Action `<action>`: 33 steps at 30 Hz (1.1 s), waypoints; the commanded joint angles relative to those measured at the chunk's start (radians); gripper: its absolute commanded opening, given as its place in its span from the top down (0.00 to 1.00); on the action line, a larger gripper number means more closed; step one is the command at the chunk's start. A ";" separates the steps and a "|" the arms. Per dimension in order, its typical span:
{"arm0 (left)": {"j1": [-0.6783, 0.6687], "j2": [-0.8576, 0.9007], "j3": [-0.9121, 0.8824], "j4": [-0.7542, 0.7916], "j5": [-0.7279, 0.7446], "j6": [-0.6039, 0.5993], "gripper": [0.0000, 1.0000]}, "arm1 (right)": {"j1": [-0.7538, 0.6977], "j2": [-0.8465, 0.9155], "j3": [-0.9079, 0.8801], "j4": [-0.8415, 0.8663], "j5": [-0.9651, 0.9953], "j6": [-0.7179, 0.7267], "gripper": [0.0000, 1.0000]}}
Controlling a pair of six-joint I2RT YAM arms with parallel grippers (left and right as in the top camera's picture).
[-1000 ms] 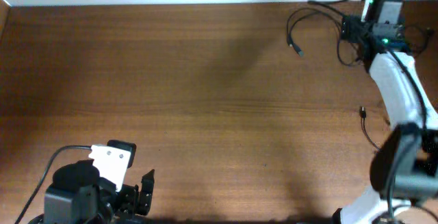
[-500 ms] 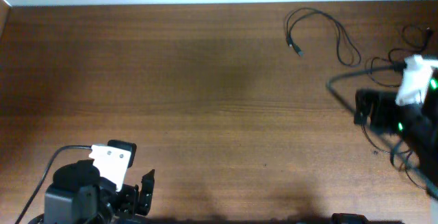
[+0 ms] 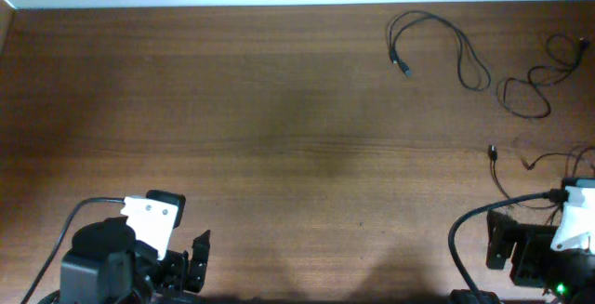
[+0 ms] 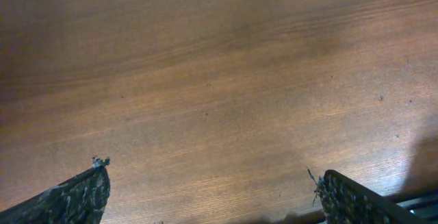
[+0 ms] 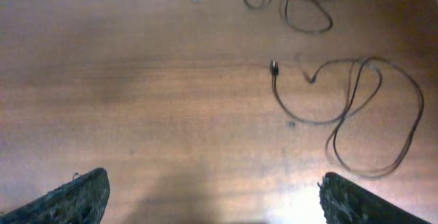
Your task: Untangle cables
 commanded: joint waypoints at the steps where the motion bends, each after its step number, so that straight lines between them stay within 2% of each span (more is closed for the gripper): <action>1: -0.003 -0.002 0.006 0.002 -0.006 0.012 0.01 | 0.004 -0.016 -0.002 -0.047 -0.005 0.011 0.02; 3: -0.003 -0.002 0.006 0.002 -0.006 0.012 0.01 | 0.004 -0.072 -0.015 -0.050 -0.004 0.011 0.02; 4: -0.003 -0.002 0.006 0.002 -0.006 0.012 0.01 | 0.004 -0.168 -0.084 -0.037 -0.004 0.011 0.02; 7: -0.003 -0.002 0.006 0.002 -0.006 0.012 0.01 | 0.004 -0.384 -0.314 0.198 0.002 0.011 0.02; 12: -0.003 -0.002 0.006 0.002 -0.006 0.012 0.01 | 0.004 -0.717 -0.780 0.682 0.002 0.011 0.02; 17: -0.003 -0.002 0.006 0.002 -0.006 0.012 0.01 | 0.004 -0.752 -1.184 1.184 -0.002 0.011 0.02; 19: -0.003 -0.002 0.006 0.002 -0.006 0.012 0.01 | 0.004 -0.752 -1.279 1.305 -0.002 0.011 0.02; 24: -0.003 -0.002 0.006 0.002 -0.006 0.012 0.01 | 0.003 -0.753 -1.416 1.434 -0.001 0.011 0.02; 29: -0.003 -0.002 0.006 0.002 -0.006 0.012 0.01 | 0.003 -0.753 -1.427 1.446 0.008 0.010 0.02; 33: -0.003 -0.002 0.006 0.002 -0.006 0.012 0.01 | 0.003 -0.753 -1.438 1.530 0.010 0.011 0.01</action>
